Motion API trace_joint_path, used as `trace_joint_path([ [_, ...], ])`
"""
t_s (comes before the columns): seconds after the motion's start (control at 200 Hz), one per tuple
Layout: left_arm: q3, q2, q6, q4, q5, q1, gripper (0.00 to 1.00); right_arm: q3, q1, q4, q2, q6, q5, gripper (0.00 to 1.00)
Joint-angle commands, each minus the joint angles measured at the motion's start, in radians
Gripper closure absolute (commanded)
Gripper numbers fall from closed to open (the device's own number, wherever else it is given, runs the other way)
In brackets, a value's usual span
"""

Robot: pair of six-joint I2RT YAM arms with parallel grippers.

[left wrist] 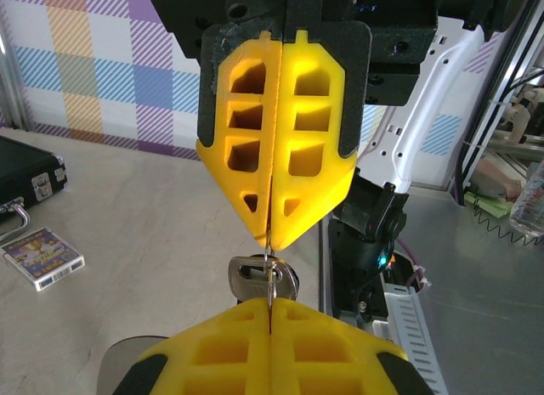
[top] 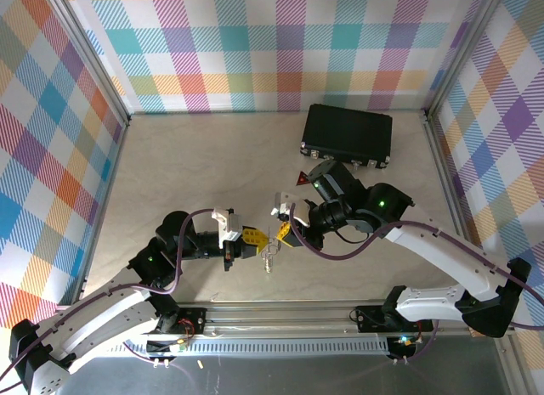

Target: Put the keys on the keyring

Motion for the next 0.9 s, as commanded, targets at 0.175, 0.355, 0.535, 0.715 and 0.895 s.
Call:
trace_joint_path([
  [0.175, 0.026, -0.003, 0.009, 0.04, 0.021, -0.011, 1.0, 0.014, 0.008, 0.021, 0.0, -0.01, -0.025, 1.0],
  [0.355, 0.025, 0.0, 0.009, 0.043, 0.018, -0.01, 1.0, 0.014, 0.011, 0.015, -0.001, -0.016, -0.036, 1.0],
  [0.535, 0.027, 0.0, 0.009, 0.043, 0.021, -0.011, 1.0, 0.015, 0.014, 0.018, 0.002, -0.016, -0.041, 1.0],
  [0.715, 0.029, 0.0, 0.007, 0.04, 0.021, -0.011, 1.0, 0.013, 0.016, 0.024, 0.005, -0.021, -0.046, 1.0],
  [0.895, 0.029, 0.001, 0.006, 0.04, 0.018, -0.011, 1.0, 0.01, 0.016, 0.028, 0.001, -0.022, -0.053, 1.0],
])
